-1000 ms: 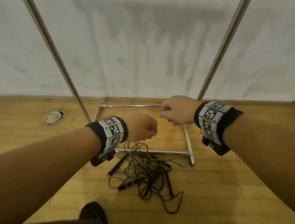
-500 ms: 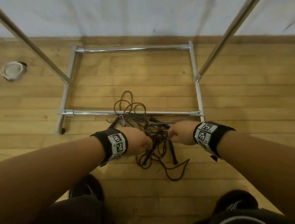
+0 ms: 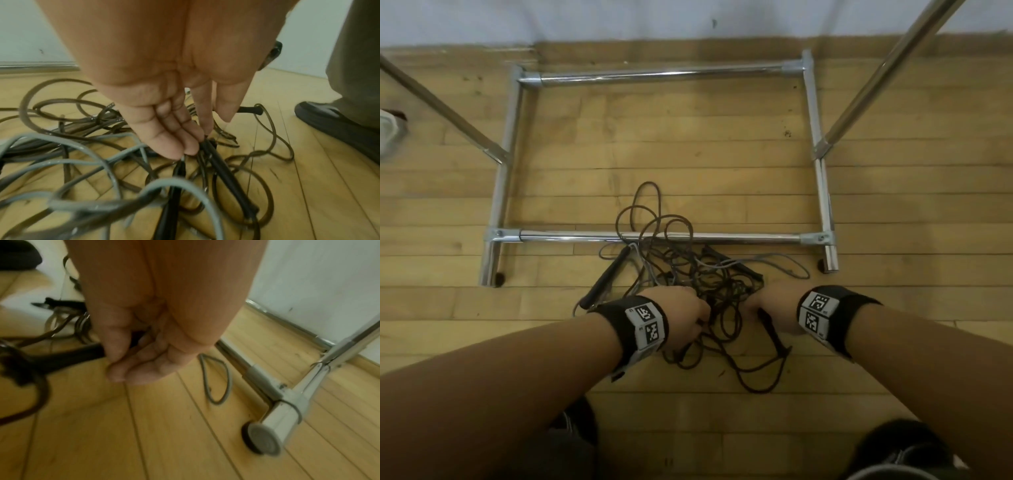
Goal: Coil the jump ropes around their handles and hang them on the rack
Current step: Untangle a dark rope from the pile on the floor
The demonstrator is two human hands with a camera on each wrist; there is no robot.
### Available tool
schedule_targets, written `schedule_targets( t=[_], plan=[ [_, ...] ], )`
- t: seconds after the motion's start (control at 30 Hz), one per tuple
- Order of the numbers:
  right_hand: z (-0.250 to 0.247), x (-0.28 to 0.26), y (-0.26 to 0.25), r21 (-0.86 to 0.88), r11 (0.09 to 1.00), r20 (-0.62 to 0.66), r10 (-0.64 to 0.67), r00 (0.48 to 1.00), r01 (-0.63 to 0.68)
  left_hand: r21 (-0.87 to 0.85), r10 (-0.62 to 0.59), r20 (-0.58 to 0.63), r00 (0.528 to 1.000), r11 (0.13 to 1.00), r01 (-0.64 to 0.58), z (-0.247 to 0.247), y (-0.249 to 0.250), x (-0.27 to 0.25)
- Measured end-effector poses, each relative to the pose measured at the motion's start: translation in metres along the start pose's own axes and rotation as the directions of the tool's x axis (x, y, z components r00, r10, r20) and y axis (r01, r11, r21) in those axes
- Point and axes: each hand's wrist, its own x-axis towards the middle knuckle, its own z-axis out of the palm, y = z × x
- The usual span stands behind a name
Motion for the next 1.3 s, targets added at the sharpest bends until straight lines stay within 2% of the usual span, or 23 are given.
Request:
schedule_targets(
  t=[0.13,0.27,0.4,0.47,0.6,0.7,0.8,0.83,0.9,0.93,0.97,1.0,1.07,1.1,1.17,1.23,1.3],
  plan=[
    [-0.034,-0.028,-0.003,0.105,0.993,-0.068,-0.046,0.997,0.053,-0.184,0.007,-0.09,0.996,0.983,-0.024,-0.028,0.005,-0.015],
    [-0.068,-0.076,-0.019,0.295,0.952,-0.099,-0.055,0.994,0.083,-0.405,0.033,-0.189,0.981,0.908,-0.108,-0.07,0.018,-0.05],
    [-0.099,-0.137,-0.045,0.29,0.955,-0.224,0.002,0.975,0.064,-0.29,-0.02,-0.307,0.952,0.954,-0.073,-0.111,0.04,-0.098],
    [-0.112,-0.172,-0.061,0.228,0.972,-0.293,0.02,0.956,0.05,-0.244,-0.022,-0.347,0.937,0.967,-0.067,-0.127,0.051,-0.125],
    [-0.127,-0.238,-0.085,0.077,0.997,-0.479,0.037,0.877,0.0,-0.243,0.006,-0.411,0.912,0.963,-0.116,-0.154,0.069,-0.186],
    [-0.133,-0.279,-0.091,0.019,1.0,-0.662,0.021,0.749,-0.011,-0.302,0.033,-0.533,0.845,0.926,-0.227,-0.169,0.079,-0.233],
    [-0.139,-0.313,-0.085,0.059,0.997,-0.754,0.072,0.653,-0.042,-0.299,0.039,-0.673,0.738,0.899,-0.32,-0.182,0.084,-0.276],
    [-0.14,-0.322,-0.08,0.083,0.995,-0.771,0.1,0.629,-0.056,-0.275,0.03,-0.719,0.695,0.905,-0.324,-0.185,0.084,-0.288],
    [-0.136,-0.336,-0.069,0.156,0.988,-0.793,0.128,0.595,-0.005,-0.225,-0.006,-0.796,0.605,0.932,-0.286,-0.189,0.083,-0.309],
    [-0.134,-0.341,-0.064,0.193,0.98,-0.803,0.132,0.582,0.044,-0.195,-0.027,-0.82,0.572,0.952,-0.235,-0.189,0.082,-0.316],
    [-0.13,-0.345,-0.06,0.231,0.968,-0.812,0.138,0.568,0.095,-0.161,-0.044,-0.829,0.557,0.974,-0.162,-0.188,0.082,-0.321],
    [-0.127,-0.347,-0.057,0.269,0.952,-0.818,0.148,0.556,0.143,-0.128,-0.065,-0.82,0.569,0.989,-0.072,-0.186,0.083,-0.323],
    [-0.122,-0.347,-0.054,0.321,0.928,-0.816,0.17,0.552,0.188,-0.052,-0.117,-0.75,0.651,0.992,0.118,-0.179,0.085,-0.32],
    [-0.12,-0.345,-0.053,0.325,0.928,-0.81,0.175,0.56,0.18,-0.017,-0.144,-0.701,0.698,0.982,0.186,-0.173,0.085,-0.316],
    [-0.118,-0.341,-0.052,0.326,0.932,-0.803,0.183,0.568,0.161,0.012,-0.191,-0.624,0.757,0.967,0.254,-0.163,0.083,-0.307],
    [-0.12,-0.338,-0.051,0.323,0.93,-0.809,0.176,0.561,0.174,-0.035,-0.229,-0.591,0.774,0.965,0.259,-0.156,0.08,-0.3],
    [-0.123,-0.337,-0.052,0.302,0.934,-0.822,0.153,0.548,0.193,-0.108,-0.261,-0.627,0.734,0.962,0.25,-0.157,0.081,-0.298]
  ],
)
